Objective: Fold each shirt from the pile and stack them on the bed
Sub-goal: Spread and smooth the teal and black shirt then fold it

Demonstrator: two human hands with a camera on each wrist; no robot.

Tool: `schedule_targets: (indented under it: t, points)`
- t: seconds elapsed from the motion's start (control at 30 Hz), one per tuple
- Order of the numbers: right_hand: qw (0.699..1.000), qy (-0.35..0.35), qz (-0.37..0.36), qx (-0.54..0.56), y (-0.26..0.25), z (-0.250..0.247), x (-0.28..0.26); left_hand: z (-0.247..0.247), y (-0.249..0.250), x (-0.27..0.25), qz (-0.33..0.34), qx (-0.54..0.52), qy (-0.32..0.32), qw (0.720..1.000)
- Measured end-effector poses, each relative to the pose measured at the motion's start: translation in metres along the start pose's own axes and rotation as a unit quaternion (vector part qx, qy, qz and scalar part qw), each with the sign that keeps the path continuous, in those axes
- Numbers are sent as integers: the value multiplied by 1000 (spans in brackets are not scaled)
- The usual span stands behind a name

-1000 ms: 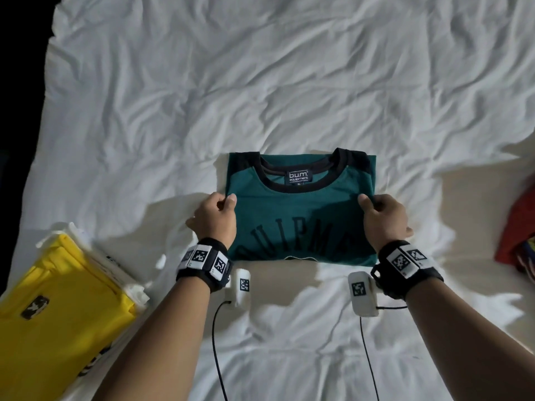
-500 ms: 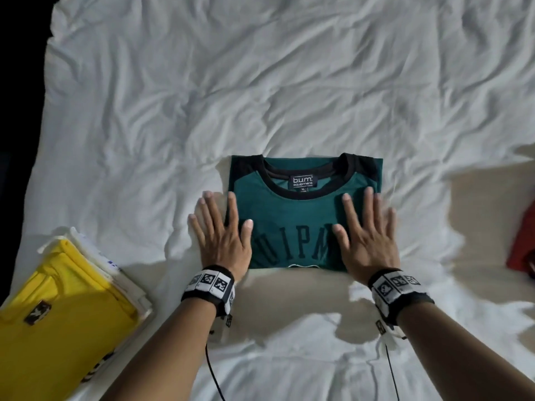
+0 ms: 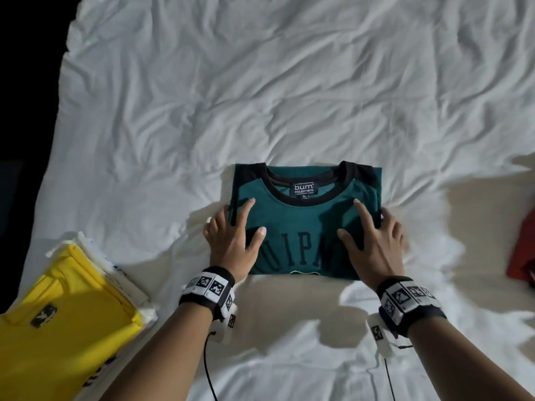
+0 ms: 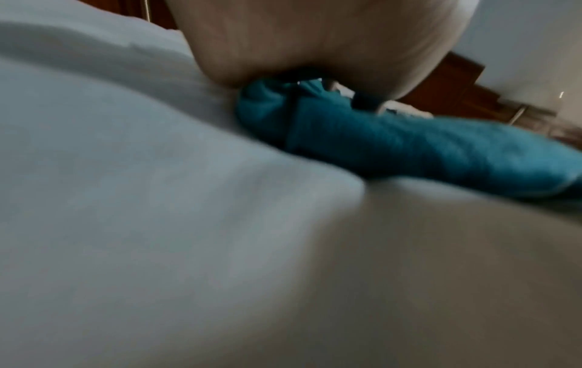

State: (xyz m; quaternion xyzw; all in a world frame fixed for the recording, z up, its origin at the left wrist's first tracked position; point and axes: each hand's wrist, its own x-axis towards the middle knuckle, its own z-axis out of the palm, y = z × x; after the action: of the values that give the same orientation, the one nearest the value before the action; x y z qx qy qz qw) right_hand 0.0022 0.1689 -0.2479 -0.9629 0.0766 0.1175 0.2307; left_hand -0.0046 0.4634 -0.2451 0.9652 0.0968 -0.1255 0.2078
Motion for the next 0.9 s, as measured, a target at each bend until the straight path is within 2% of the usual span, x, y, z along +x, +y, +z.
schedule_targets:
  t: [0.1,0.23,0.33,0.53,0.7,0.9]
  points:
    - [993,-26,17,115,-3,-8,11,-13,3,8,6,-126,-26,992]
    - [973,-73,-3,218,-3,-18,22,-22,6,18,-15,-287,-59,956]
    - [962,-74,-14,264,-7,-25,20,-31,17,13,-12,-328,-68,942]
    - [954,-57,-80,282,-28,-44,0,-58,22,-25,-18,-393,-22,919]
    - [945,-83,-140,284,-83,-59,-31,-101,-16,-75,-28,-443,22,896]
    - [930,-122,-208,278,-196,-37,-77,-165,-111,-143,-49,-462,85,881]
